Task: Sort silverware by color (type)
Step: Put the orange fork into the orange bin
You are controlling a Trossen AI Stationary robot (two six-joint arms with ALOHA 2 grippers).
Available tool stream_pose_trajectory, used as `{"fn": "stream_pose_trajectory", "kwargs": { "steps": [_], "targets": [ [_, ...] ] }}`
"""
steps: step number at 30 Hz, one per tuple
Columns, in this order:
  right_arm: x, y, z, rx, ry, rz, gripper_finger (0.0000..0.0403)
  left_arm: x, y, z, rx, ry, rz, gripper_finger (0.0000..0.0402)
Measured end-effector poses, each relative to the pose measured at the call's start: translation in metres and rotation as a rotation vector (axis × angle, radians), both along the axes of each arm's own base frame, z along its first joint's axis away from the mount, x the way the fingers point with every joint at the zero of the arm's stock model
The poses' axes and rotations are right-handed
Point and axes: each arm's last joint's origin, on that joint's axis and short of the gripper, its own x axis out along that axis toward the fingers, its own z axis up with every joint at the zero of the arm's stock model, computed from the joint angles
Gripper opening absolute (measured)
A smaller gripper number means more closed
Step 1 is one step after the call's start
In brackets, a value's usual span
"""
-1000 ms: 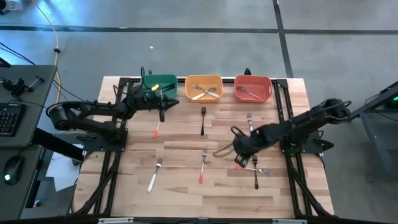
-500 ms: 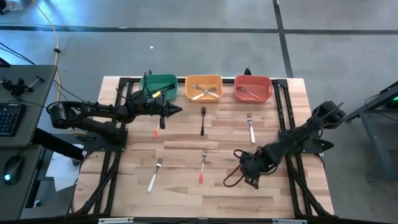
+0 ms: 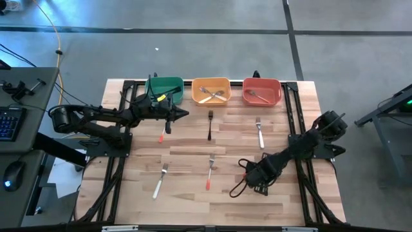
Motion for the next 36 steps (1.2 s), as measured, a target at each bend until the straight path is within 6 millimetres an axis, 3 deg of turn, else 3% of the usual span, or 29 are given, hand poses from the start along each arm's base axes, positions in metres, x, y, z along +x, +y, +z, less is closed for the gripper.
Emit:
{"fn": "stream_pose_trajectory", "kwargs": {
  "steps": [9,13,21,28,36],
  "targets": [
    [0.005,-0.01,0.0,0.021,0.007,-0.001,0.0011,0.0,0.0,0.0,0.008,-0.002,0.0,0.0],
    [0.007,-0.017,0.009,0.055,-0.02,-0.017,0.0003,0.0,0.0,0.0,0.011,-0.002,0.0,0.0],
    [0.011,-0.043,0.052,0.103,-0.217,-0.124,0.0,0.0,0.0,0.001,0.031,-0.01,0.0,0.0],
    [0.008,-0.102,0.084,0.02,-0.347,-0.195,0.0,0.0,0.0,0.001,0.031,-0.01,0.0,0.0],
    [-0.007,-0.207,0.089,-0.235,-0.294,-0.252,0.0,0.0,0.0,0.001,0.039,-0.009,0.0,0.0]
  ]
}}
